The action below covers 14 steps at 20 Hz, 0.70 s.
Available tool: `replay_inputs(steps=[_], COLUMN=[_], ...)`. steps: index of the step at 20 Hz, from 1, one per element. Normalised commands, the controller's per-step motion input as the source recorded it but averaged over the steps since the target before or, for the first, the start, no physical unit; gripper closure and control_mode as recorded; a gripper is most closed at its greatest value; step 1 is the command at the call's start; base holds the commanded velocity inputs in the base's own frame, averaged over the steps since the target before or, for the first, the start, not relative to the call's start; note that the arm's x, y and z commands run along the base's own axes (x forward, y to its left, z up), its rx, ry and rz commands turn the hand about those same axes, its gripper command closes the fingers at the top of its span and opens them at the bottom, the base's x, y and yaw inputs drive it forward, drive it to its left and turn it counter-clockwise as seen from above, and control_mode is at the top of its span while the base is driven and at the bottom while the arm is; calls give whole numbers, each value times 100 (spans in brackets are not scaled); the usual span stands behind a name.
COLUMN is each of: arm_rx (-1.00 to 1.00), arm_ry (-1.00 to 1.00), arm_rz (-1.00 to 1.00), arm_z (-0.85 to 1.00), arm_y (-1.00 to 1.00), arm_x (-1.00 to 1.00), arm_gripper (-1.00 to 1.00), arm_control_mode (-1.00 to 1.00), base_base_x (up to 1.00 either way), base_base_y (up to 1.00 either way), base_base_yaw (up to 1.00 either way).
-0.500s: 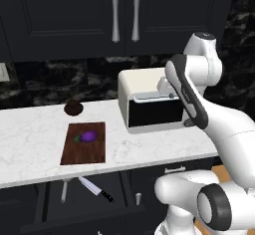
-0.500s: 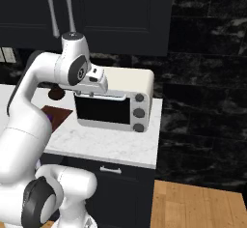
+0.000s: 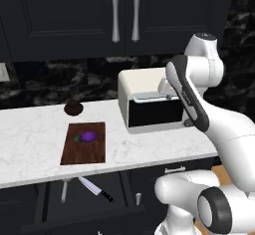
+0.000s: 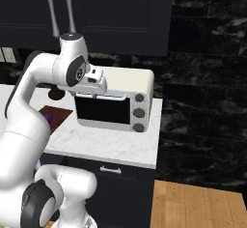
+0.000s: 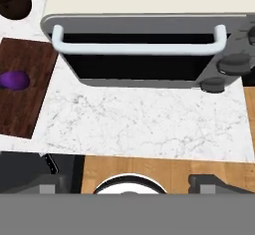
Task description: Place the appropriate cutting tool for cutting the eggplant skin on the cutting board.
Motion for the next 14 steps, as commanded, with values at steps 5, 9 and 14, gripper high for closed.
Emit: replay_inputs(steps=[5,9,14], arm_rx=[-2,-5,-3], arm_ry=[-7,0,14], arm_rz=[-1,-10,-8], arm_z=[-41,-76,-57], arm_y=[53,100,96], arm_x=[-100,-71,-1], arm_gripper=[-100,-100,-100], arm_control_mode=[-100,-100,-100], base_base_x=[0,0,0], base_base_y=[0,0,0], base_base_yaw=[0,0,0])
